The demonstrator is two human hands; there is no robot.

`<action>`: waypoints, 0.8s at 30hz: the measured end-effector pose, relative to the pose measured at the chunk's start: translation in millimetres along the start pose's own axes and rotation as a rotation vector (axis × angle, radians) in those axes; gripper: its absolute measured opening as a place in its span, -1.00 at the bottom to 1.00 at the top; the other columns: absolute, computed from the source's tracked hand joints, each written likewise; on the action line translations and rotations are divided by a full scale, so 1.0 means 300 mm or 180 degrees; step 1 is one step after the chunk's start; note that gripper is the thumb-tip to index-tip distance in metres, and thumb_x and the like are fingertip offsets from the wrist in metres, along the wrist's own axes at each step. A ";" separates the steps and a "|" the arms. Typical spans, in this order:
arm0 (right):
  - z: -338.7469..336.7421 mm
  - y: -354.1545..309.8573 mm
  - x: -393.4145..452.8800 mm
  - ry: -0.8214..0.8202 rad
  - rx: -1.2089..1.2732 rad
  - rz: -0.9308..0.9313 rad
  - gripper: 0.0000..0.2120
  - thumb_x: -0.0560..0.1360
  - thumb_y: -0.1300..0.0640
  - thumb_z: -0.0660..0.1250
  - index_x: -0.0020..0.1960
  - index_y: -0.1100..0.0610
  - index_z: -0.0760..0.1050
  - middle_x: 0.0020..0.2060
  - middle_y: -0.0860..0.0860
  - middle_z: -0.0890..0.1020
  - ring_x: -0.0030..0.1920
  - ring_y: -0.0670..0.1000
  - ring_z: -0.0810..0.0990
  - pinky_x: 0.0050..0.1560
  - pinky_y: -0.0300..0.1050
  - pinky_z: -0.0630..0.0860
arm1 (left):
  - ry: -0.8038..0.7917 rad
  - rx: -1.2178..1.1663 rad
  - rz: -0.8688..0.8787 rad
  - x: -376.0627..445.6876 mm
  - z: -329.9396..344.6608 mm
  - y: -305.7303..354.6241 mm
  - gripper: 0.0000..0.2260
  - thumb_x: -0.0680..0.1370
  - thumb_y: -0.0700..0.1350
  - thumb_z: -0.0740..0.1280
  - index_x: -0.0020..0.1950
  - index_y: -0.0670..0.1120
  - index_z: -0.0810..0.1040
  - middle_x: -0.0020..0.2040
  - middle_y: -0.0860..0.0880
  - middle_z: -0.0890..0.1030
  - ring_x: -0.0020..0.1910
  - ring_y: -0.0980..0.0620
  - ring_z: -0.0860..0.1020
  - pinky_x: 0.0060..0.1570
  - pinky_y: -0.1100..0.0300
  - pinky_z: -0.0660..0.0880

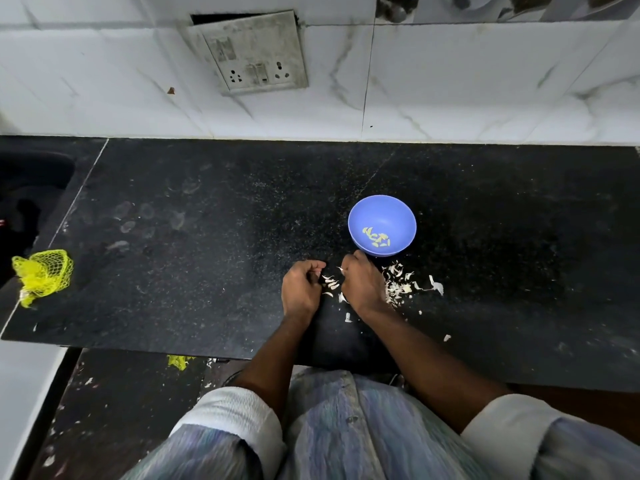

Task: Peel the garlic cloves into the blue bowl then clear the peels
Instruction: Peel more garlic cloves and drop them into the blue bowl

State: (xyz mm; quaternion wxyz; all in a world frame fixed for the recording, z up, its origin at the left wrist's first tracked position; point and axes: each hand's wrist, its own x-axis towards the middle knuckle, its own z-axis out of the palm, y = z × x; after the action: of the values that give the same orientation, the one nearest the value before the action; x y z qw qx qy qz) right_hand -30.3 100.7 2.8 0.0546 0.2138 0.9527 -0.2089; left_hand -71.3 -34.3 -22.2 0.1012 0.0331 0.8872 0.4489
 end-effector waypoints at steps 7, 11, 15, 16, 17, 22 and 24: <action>0.025 0.017 -0.010 0.0040 0.0177 0.0022 -0.76 0.49 0.40 0.26 0.05 0.12 0.49 0.10 0.08 0.50 0.10 0.18 0.57 -0.10 -0.01 0.37 | -0.0137 0.0302 0.0332 -0.022 -0.006 -0.016 -0.70 0.52 -0.33 0.34 0.05 0.02 0.74 0.01 0.09 0.67 -0.01 0.06 0.63 0.04 0.16 0.57; 0.019 0.021 -0.027 0.0008 0.0151 0.0041 -0.78 0.48 0.35 0.31 0.07 0.12 0.52 0.07 0.08 0.51 0.06 0.20 0.59 -0.07 0.07 0.50 | -0.0156 0.0470 0.0351 -0.040 -0.015 -0.015 -0.78 0.48 -0.28 0.42 -0.02 0.03 0.72 -0.01 0.10 0.64 -0.05 0.10 0.60 -0.02 0.20 0.54; 0.012 0.027 -0.052 0.0083 0.0368 -0.0130 -0.79 0.47 0.28 0.38 0.07 0.06 0.56 0.06 0.04 0.49 0.04 0.17 0.58 -0.13 0.04 0.51 | -0.0275 0.0478 0.0364 -0.061 -0.017 -0.032 -0.83 0.47 -0.22 0.50 -0.08 0.06 0.70 -0.04 0.14 0.62 -0.09 0.12 0.60 -0.05 0.25 0.53; 0.013 0.030 -0.060 0.0103 0.0410 -0.0211 -0.81 0.47 0.25 0.39 0.05 0.05 0.57 0.06 0.03 0.49 0.02 0.15 0.58 -0.16 0.02 0.51 | -0.0308 0.0468 0.0410 -0.068 -0.016 -0.037 -0.83 0.47 -0.24 0.50 -0.08 0.05 0.70 -0.04 0.12 0.62 -0.07 0.11 0.61 -0.04 0.27 0.51; 0.015 0.033 -0.063 0.0081 0.0432 -0.0297 -0.84 0.48 0.23 0.40 0.03 0.04 0.58 0.05 0.01 0.48 0.01 0.13 0.58 -0.18 -0.02 0.48 | -0.0323 0.0487 0.0440 -0.071 -0.014 -0.039 -0.83 0.48 -0.26 0.50 -0.06 0.02 0.71 -0.04 0.09 0.63 -0.06 0.08 0.61 -0.02 0.29 0.49; 0.025 0.018 -0.084 -0.0159 0.0269 -0.0438 -0.89 0.52 0.19 0.41 0.01 0.01 0.60 0.03 0.00 0.48 0.00 0.13 0.59 -0.13 0.01 0.53 | -0.0253 0.0608 0.0435 -0.080 -0.009 -0.050 -0.83 0.48 -0.26 0.51 -0.02 -0.02 0.72 -0.03 0.04 0.64 -0.02 0.02 0.62 0.03 0.14 0.55; 0.029 0.013 -0.084 -0.0163 0.0160 -0.0397 -0.87 0.52 0.23 0.40 -0.03 0.02 0.57 0.02 0.00 0.47 -0.01 0.13 0.59 -0.16 0.00 0.50 | -0.0212 0.0666 0.0409 -0.083 -0.002 -0.048 -0.85 0.48 -0.23 0.51 -0.01 0.00 0.72 -0.03 0.04 0.64 -0.02 0.00 0.62 0.01 0.08 0.57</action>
State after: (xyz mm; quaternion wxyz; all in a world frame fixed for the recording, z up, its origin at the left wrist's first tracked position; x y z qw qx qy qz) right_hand -6.0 90.5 -1.6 0.0604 0.1499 0.9569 -0.2412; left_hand -46.7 -47.1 -29.8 0.0976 0.1151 0.9214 0.3581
